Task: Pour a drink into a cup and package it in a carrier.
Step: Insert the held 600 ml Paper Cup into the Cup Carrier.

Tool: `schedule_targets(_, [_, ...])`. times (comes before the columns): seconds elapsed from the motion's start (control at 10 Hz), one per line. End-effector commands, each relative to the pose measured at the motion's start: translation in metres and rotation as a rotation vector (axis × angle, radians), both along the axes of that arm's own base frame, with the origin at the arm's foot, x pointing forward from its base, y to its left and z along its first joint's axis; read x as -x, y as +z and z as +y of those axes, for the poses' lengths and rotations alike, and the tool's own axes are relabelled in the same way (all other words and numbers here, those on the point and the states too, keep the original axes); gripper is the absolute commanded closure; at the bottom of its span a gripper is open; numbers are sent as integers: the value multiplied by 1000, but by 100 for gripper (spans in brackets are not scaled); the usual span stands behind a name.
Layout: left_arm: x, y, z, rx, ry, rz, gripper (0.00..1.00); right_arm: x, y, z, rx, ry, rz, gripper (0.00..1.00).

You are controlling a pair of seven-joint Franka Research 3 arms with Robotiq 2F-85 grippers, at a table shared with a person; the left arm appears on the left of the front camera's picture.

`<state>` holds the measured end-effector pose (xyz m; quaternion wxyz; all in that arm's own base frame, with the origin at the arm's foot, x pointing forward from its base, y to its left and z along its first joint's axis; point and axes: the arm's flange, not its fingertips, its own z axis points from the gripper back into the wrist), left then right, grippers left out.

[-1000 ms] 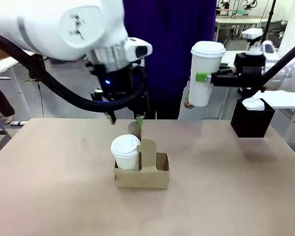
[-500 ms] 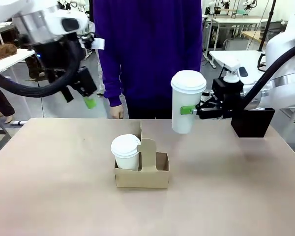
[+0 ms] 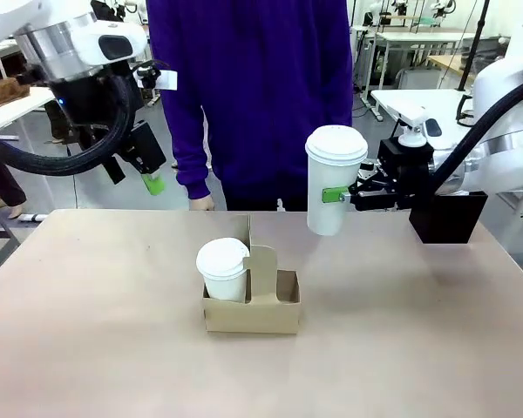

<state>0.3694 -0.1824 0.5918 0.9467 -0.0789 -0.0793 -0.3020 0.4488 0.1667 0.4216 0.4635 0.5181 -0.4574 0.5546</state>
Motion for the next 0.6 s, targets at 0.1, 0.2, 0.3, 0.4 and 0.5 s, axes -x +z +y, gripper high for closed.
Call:
schedule_targets(0.1, [-11, -21, 38, 91, -44, -59, 0, 2, -10, 12, -79, 95, 49, 20])
schedule_targets(0.2, [-10, -26, 50, 143, -112, -85, 0, 1, -17, 22, -83, 128, 66, 20])
schedule_targets(0.3, [-11, -31, 63, 185, -160, -108, 0, 3, -24, 32, -93, 168, 83, 20])
schedule_targets(0.4, [-11, -35, 77, 221, -172, -134, 0, 6, -29, 42, -103, 184, 91, 20])
schedule_targets(0.5, [-14, -45, 92, 251, -191, -172, 0, 8, -37, 53, -102, 202, 92, 20])
